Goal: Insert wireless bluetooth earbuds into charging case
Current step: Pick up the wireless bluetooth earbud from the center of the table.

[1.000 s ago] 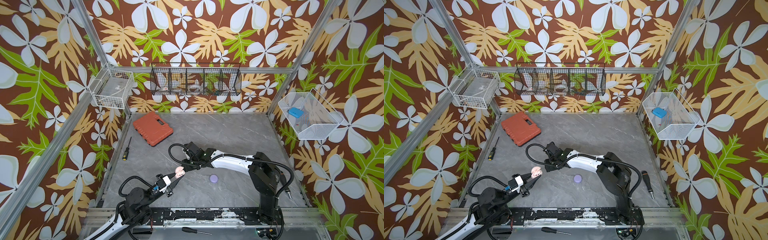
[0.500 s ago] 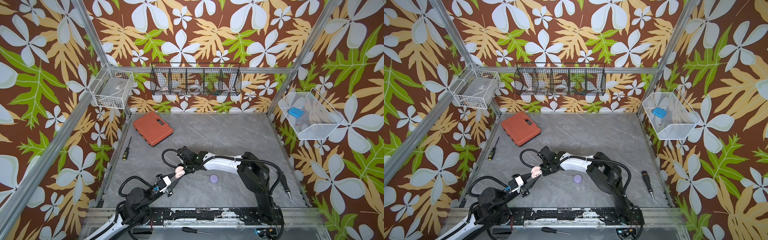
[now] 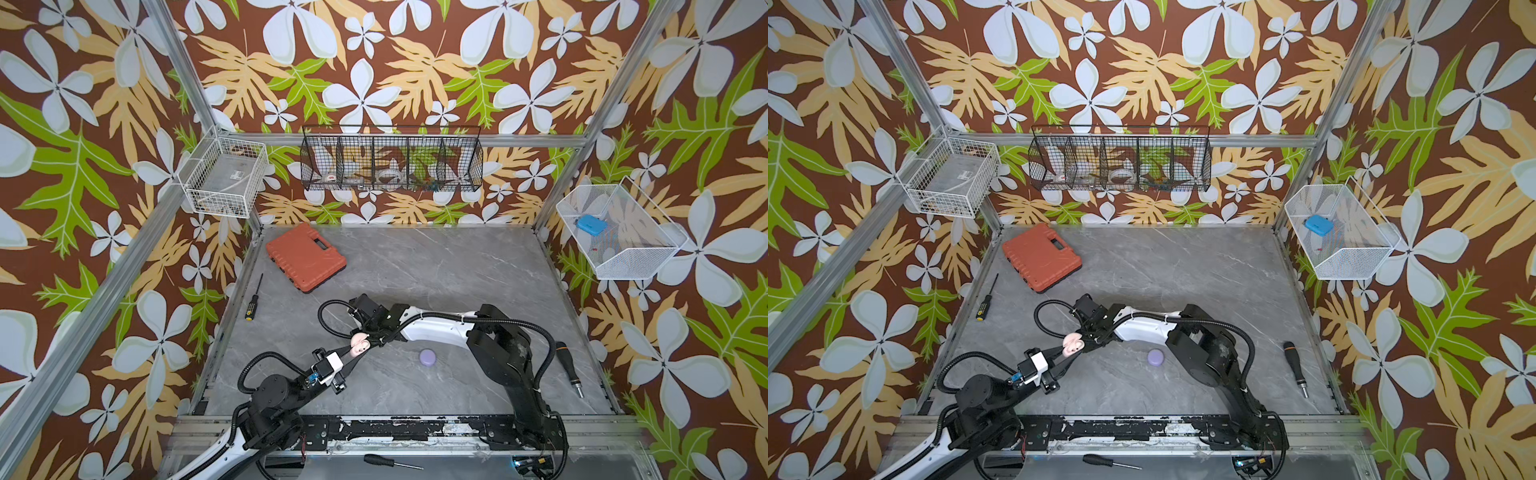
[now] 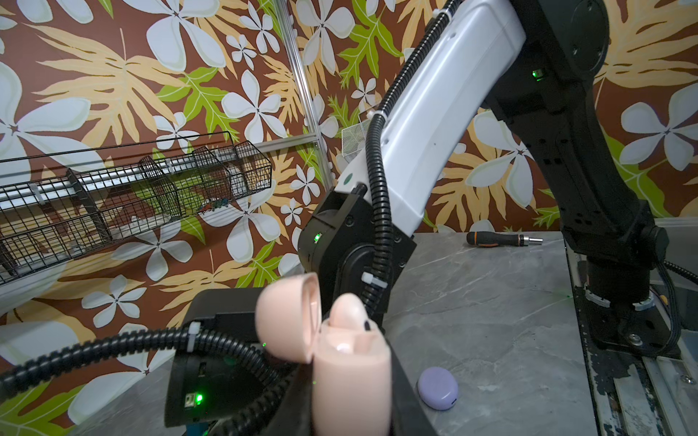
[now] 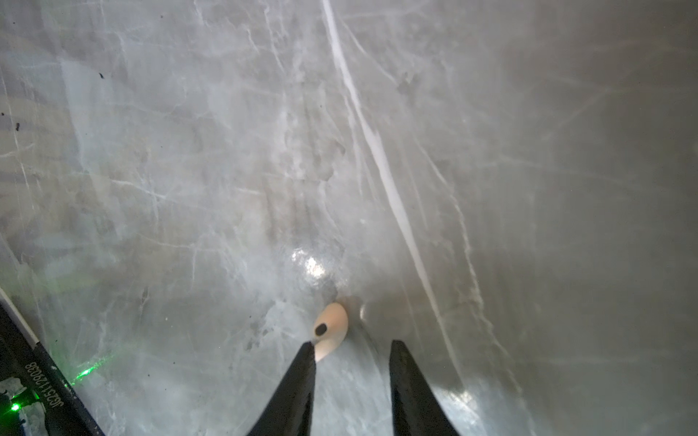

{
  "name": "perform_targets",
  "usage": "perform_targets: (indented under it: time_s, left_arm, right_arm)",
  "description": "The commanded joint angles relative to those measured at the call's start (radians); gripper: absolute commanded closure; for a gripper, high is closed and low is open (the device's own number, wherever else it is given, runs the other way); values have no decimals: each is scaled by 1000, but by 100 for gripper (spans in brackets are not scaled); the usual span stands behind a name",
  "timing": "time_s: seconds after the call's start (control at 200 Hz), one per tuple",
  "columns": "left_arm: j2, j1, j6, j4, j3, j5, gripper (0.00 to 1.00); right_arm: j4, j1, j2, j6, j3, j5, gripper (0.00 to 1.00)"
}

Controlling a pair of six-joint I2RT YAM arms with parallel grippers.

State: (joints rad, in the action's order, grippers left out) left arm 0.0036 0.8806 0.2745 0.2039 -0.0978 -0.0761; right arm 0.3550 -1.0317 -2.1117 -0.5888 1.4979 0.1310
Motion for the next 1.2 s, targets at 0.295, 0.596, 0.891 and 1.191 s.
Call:
perform_targets:
  time_s: [0.295,0.596,0.891,1.191]
  left_arm:
    - [-88,-2,14,11,-4,-5,100]
    - [-89,-2,15,8,-5,-11,100]
    - [-88,-2,18,6,-3,-13,100]
    - [-89,-2,20,6,-3,-11,100]
  right_arm:
    - [26,-10,-25,35,41,-33,73]
    - [25,-20,-37,43,48,-33,77]
    - [25,-26,-41,44,42,-28,77]
    - [31,-27,-41,44,38,-45,79]
